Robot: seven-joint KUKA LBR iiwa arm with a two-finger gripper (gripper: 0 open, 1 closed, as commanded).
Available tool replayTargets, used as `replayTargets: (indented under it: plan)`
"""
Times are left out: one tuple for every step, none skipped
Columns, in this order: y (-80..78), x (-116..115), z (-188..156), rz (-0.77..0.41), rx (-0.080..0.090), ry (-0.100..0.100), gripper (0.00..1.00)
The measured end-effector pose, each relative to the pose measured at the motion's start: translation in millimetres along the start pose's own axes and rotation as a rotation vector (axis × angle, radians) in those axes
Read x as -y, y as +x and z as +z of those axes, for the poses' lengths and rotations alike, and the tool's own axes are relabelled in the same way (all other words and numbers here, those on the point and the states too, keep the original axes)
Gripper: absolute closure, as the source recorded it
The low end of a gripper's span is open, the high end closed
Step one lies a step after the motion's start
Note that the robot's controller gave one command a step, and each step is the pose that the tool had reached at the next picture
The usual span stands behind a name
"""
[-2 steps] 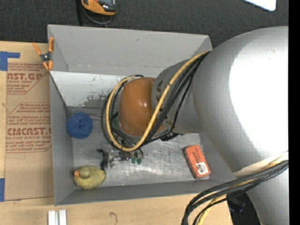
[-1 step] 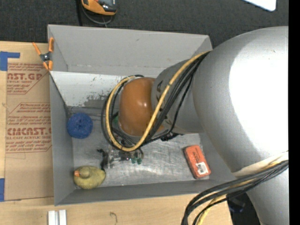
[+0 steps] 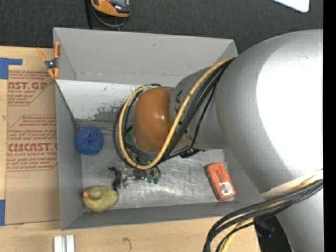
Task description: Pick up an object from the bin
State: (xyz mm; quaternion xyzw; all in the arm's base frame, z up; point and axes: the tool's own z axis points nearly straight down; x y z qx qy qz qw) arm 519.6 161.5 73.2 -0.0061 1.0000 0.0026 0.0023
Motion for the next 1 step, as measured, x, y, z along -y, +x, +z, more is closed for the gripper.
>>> replayTargets:
  plan:
    - [0.7,2.1,-196.7,-0.033,-0.001,0.003,1.0]
